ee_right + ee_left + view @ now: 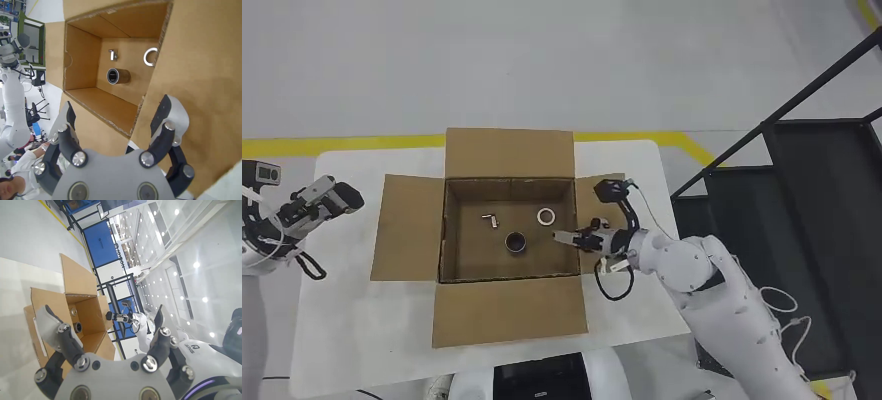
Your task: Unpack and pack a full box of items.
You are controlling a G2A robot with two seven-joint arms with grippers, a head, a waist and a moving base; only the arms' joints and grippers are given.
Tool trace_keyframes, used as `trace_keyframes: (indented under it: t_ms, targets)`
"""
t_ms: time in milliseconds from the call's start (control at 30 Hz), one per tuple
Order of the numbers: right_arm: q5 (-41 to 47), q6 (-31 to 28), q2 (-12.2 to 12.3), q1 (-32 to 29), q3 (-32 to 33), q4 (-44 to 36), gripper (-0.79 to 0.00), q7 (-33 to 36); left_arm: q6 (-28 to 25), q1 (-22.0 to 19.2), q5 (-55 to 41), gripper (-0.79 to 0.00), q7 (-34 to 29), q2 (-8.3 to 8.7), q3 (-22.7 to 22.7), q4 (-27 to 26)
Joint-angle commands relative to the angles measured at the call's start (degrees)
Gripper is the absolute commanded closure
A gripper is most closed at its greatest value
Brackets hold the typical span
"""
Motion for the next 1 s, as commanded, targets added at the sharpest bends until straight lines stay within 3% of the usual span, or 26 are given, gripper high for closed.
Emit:
trace_keyframes:
  t_ms: [0, 200, 500, 733, 967]
  targets:
    - [-0.66, -2.1, -0.19, 2.63, -2.06, 0.42, -0.785, 0.74, 0.01, 0.0, -0.01, -0.785, -0.01, 0.0, 0.0, 0.0]
    - [-1.18, -6.24, -2.3, 14.87, -14.21, 9.96, -0.785, 3.78, 0.01, 0.0, -0.01, -0.785, -0.01, 0.0, 0.0, 0.0]
    - [-3.79, -7.93, -8.45, 33.49, -33.74, 26.43, -0.785, 9.59, 0.01, 0.0, -0.01, -0.785, -0.01, 0.0, 0.0, 0.0]
    - [-3.82, -9.52, -11.9, 38.89, -39.97, 33.97, -0.785, 9.77, 0.01, 0.0, -0.01, -0.785, -0.01, 0.0, 0.0, 0.0]
    - [-3.82, -9.52, -11.9, 38.89, -39.97, 33.97, -0.785, 9.77, 0.01, 0.0, -0.01, -0.785, -0.01, 0.0, 0.0, 0.0]
